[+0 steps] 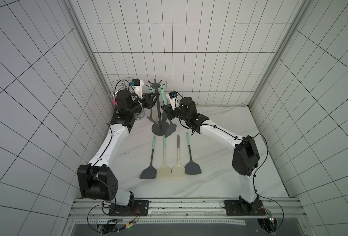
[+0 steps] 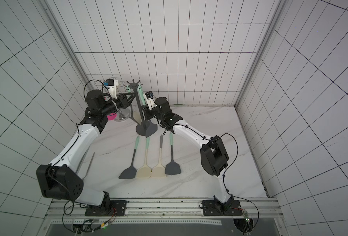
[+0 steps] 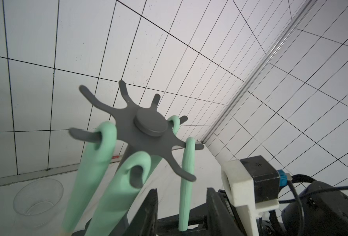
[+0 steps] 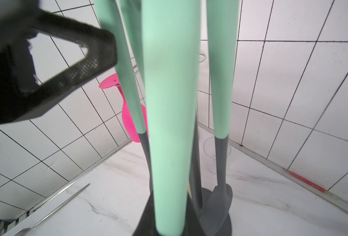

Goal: Take the spatula off the kitchen utensil rack
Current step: Take off the spatula from the rack.

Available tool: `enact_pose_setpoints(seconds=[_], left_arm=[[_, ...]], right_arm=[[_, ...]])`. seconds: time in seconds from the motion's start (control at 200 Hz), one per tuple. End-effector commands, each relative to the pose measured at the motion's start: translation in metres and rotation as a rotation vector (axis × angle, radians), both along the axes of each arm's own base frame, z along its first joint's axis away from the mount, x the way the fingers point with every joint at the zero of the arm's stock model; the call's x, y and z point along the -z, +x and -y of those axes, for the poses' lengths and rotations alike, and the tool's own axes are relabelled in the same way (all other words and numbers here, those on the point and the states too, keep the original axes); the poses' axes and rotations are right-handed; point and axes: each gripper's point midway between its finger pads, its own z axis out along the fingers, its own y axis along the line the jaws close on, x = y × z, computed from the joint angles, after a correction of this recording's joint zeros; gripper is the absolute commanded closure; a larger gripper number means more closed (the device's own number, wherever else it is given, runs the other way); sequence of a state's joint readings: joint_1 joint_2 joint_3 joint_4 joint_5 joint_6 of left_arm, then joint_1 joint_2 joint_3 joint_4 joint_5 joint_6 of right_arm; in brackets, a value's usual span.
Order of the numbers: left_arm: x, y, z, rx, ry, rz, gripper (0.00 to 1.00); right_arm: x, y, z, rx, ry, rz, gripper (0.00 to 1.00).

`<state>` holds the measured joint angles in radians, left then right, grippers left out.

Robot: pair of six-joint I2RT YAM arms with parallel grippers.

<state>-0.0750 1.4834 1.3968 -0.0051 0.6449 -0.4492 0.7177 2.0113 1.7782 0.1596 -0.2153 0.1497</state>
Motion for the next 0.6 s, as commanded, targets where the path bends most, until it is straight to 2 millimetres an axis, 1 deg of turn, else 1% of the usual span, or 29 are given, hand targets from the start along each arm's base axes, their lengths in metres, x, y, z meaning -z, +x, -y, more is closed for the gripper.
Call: enact_pose_setpoints(seconds=[0.0,0.195,0.38,0.595], left_arm=[[-0.02,-0.01,-0.007,-0.007,-0.012,0.047,0.62],[-0.027,-0.003,-0.015,-0.035,-0.058,0.051,0.62],[-0.034,0.01,-0.018,-0.059,-0.098,0.041,0.64],[-0.028,0.016,-0.019,-0.072,-0.113,0.013,0.69]], right_arm=[[-0.025,-0.005,0.01,0.015,0.047,0.052,1.0],[-0.033,-0.007,0.01,0.006,0.052,0.065,1.0],[-0.048,-0.012,0.012,-0.001,0.074,0.095,1.0],[-0.067,-0.019,0.016,-0.017,0.103,0.136,1.0]])
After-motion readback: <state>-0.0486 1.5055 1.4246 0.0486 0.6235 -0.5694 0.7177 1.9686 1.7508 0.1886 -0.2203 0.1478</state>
